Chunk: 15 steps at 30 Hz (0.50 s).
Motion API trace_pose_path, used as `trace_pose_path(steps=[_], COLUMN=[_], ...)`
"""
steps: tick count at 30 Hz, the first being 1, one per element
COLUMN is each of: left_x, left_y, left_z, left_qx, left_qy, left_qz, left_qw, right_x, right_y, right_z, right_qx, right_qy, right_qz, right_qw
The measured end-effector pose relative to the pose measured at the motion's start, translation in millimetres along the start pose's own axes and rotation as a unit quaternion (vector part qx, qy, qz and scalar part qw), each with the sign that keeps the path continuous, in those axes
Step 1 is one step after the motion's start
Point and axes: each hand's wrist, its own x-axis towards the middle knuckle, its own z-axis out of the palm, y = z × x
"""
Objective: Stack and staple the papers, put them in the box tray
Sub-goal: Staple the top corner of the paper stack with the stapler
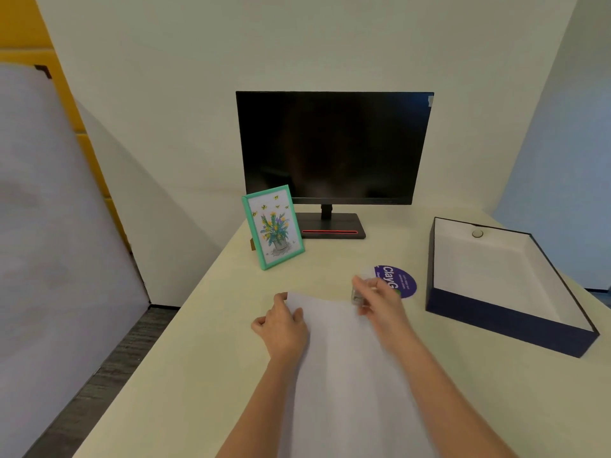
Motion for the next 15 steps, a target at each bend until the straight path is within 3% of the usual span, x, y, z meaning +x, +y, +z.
trace_pose_path(steps=[3, 8, 15], left_x=[0.7, -3.6, -3.8], left_y=[-1.2, 5.0, 3.6], left_z=[-0.1, -4.6, -5.5], left_qx=[-0.003, -0.029, 0.057], left_qy=[-0.002, -0.002, 0.013], left_qz=[0.001, -0.025, -0.017], left_qw=[1.0, 0.999, 0.998], right_x=[-6.7, -4.7, 1.7], right_y=[41.6, 50.6, 56.8], right_z=[16.9, 17.8, 16.2], right_qx=[-0.042, -0.048, -0.025], right_qy=[0.041, 0.043, 0.054], right_qz=[-0.06, -0.081, -0.101], right_qw=[0.996, 0.995, 0.993])
